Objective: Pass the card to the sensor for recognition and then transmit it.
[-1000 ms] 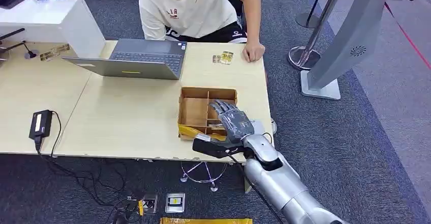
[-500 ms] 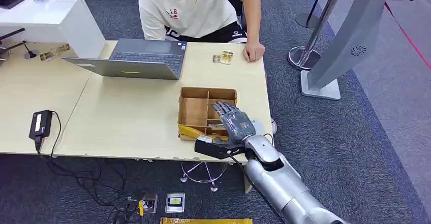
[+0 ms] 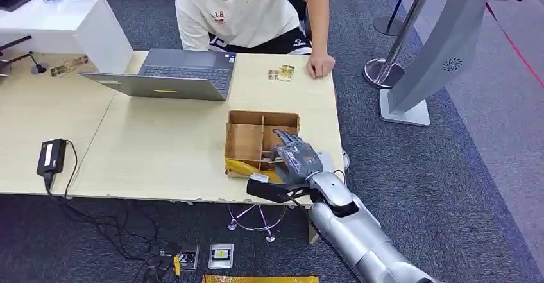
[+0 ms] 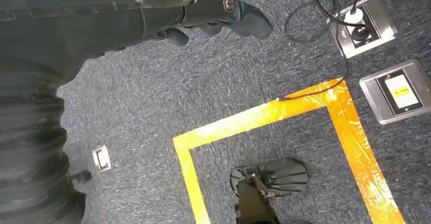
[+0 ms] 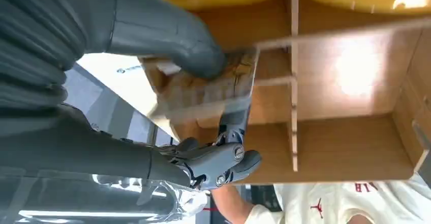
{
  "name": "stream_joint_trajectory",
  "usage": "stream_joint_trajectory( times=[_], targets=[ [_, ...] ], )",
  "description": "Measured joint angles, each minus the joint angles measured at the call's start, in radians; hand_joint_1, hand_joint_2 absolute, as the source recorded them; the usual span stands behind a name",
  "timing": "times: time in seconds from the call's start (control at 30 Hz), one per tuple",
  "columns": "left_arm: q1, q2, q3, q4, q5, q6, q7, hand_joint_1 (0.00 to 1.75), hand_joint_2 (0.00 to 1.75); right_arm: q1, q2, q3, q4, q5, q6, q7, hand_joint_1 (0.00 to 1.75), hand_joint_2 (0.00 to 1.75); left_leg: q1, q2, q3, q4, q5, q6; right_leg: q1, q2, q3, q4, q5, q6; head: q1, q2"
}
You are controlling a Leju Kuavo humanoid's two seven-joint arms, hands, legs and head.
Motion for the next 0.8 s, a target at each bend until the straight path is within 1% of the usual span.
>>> stream_joint_trajectory(
  times=[0.03, 0.07, 0.13, 0.23, 0.4, 0.53, 0.57, 0.6, 0.63, 0.67, 0.7, 0.8],
  targets=[
    [0.0, 0.001, 0.001, 0.0, 0.001, 0.0, 0.0, 0.0, 1.75, 0.0, 0.0, 0.0, 0.0, 0.0, 0.0, -0.001, 1.55, 1.75, 0.0, 0.0, 0.0, 0.0, 0.0, 0.0, 0.0, 0.0, 0.0, 0.0, 0.0, 0.0, 0.0, 0.0],
    [0.001, 0.002, 0.001, 0.0, 0.002, 0.0, 0.0, 0.0, 1.75, 0.0, 0.0, 0.0, 0.001, 0.002, 0.0, -0.002, 1.59, 1.75, 0.0, 0.0, 0.0, 0.0, 0.0, 0.0, 0.0, 0.0, 0.0, 0.0, 0.0, 0.0, 0.0, 0.0],
    [0.004, 0.003, 0.001, 0.0, 0.005, 0.0, 0.0, 0.0, 1.75, 0.0, 0.002, 0.0, 0.005, 0.003, 0.0, -0.004, 1.55, 1.75, 0.0, 0.0, 0.0, 0.0, 0.0, 0.0, 0.0, 0.0, 0.0, 0.0, 0.0, 0.0, 0.0, 0.0],
    [0.007, 0.005, 0.002, 0.0, 0.011, 0.0, -0.001, 0.0, 1.75, 0.0, 0.004, 0.0, 0.006, 0.006, 0.002, -0.007, 1.55, 1.75, 0.0, 0.0, 0.0, 0.0, 0.0, 0.0, 0.0, 0.0, 0.0, 0.0, 0.0, 0.0, 0.0, 0.0],
    [0.012, 0.005, 0.01, 0.0, 0.014, 0.0, -0.003, 0.0, 1.75, 0.0, 0.009, -0.001, 0.01, 0.006, 0.003, -0.011, 1.57, 1.75, 0.0, 0.0, 0.0, 0.0, 0.0, 0.0, 0.0, 0.0, 0.0, 0.0, 0.0, 0.0, 0.0, 0.0],
    [0.013, 0.005, 0.018, 0.0, 0.014, 0.0, -0.003, 0.0, 1.75, 0.0, 0.012, -0.005, 0.013, 0.007, 0.002, -0.011, 1.62, 1.75, 0.0, 0.0, 0.0, 0.0, 0.0, 0.0, 0.0, 0.0, 0.0, 0.0, 0.0, 0.0, 0.0, 0.0],
    [0.013, 0.005, 0.018, 0.0, 0.014, 0.0, -0.003, 0.0, 1.75, 0.0, 0.013, -0.006, 0.013, 0.007, 0.002, -0.011, 1.61, 1.75, 0.0, 0.0, 0.0, 0.0, 0.0, 0.0, 0.0, 0.0, 0.0, 0.0, 0.0, 0.0, 0.0, 0.0],
    [0.014, 0.005, 0.018, 0.0, 0.014, 0.0, -0.003, 0.0, 1.75, 0.0, 0.014, -0.006, 0.013, 0.008, 0.002, -0.011, 1.62, 1.75, 0.0, 0.0, 0.0, 0.0, 0.0, 0.0, 0.0, 0.0, 0.0, 0.0, 0.0, 0.0, 0.0, 0.0],
    [0.013, 0.005, 0.018, 0.0, 0.014, 0.0, -0.003, 0.0, 1.75, 0.0, 0.014, -0.006, 0.013, 0.008, 0.001, -0.011, 1.68, 1.75, 0.0, 0.0, 0.0, 0.0, 0.0, 0.0, 0.0, 0.0, 0.0, 0.0, 0.0, 0.0, 0.0, 0.0],
    [0.014, 0.005, 0.018, 0.0, 0.014, 0.0, -0.003, 0.0, 1.75, 0.0, 0.014, -0.006, 0.013, 0.008, 0.0, -0.011, 1.68, 1.75, 0.0, 0.0, 0.0, 0.0, 0.0, 0.0, 0.0, 0.0, 0.0, 0.0, 0.0, 0.0, 0.0, 0.0],
    [0.013, 0.006, 0.018, 0.0, 0.013, 0.0, -0.003, 0.0, 1.75, 0.0, 0.014, -0.006, 0.013, 0.008, -0.001, -0.011, 1.75, 1.75, 0.0, 0.0, 0.0, 0.0, 0.0, 0.0, 0.0, 0.0, 0.0, 0.0, 0.0, 0.0, 0.0, 0.0],
    [0.013, 0.006, 0.018, 0.0, 0.008, 0.0, -0.003, 0.0, 1.75, 0.0, 0.014, -0.006, 0.013, 0.009, -0.011, -0.011, 1.75, 1.75, 0.0, 0.0, 0.0, 0.0, 0.0, 0.0, 0.0, 0.0, 0.0, 0.0, 0.0, 0.0, 0.0, 0.0]
  ],
)
